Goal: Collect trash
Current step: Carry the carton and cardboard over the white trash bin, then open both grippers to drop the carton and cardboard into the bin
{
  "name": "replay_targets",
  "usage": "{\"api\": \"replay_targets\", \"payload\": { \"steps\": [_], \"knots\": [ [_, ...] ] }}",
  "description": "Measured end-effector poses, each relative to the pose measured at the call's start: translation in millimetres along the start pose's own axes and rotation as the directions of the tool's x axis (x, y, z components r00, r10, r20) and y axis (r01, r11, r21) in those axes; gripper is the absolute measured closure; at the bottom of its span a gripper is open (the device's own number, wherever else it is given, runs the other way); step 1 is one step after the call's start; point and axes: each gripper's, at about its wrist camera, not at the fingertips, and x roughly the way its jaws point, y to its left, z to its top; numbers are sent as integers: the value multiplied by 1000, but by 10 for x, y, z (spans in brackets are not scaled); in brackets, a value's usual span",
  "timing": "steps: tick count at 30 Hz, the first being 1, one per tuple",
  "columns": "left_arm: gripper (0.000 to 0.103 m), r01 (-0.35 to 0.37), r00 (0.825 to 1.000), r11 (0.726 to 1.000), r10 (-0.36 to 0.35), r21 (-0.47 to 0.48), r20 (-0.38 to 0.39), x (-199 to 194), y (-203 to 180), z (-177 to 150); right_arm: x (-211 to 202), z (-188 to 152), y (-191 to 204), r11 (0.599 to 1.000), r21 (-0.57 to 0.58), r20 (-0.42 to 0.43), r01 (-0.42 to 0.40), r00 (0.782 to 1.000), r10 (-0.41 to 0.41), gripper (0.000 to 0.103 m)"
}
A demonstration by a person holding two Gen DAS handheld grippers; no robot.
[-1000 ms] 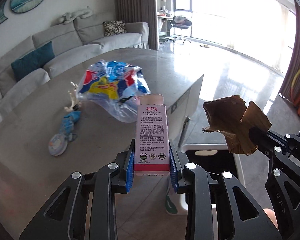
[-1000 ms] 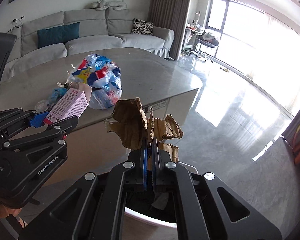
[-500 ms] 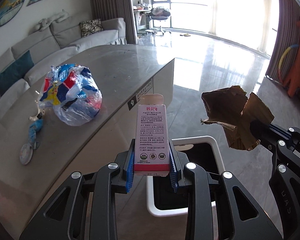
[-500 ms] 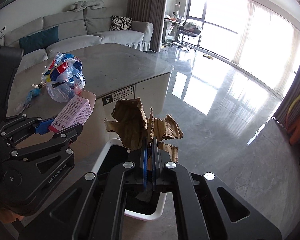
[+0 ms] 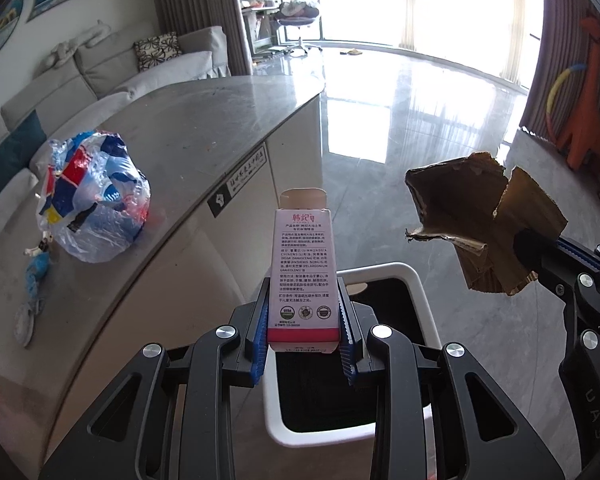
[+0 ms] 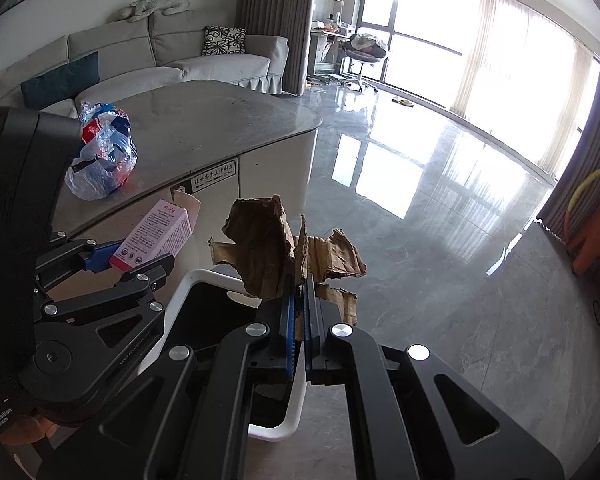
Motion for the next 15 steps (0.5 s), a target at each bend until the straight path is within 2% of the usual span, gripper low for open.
{"api": "replay_targets", "payload": {
  "steps": [6,8,9,10,15],
  "knots": [
    [71,5,1000,1000,-5,19,-13,83,-35,3,49,-14,-13,1000,3,-10,-3,1000,3,99],
    [60,0,1000,1000,0,22,-15,98,-43,12,48,-17,-28,1000,5,-10,-2,1000,2,99],
    [48,5,1000,1000,-4,27,-12,100,-49,16,50,-8,-30,1000,6,-10,-1,1000,1,99],
    [42,3,1000,999,-3,32,-4,103,-50,29,52,-8,-37,1000,8,-12,-1,1000,1,99],
    [28,-18,1000,999,17,47,20,61,-78,39,66,7,-41,1000,11,-12,-1,1000,1,99]
  ]
}}
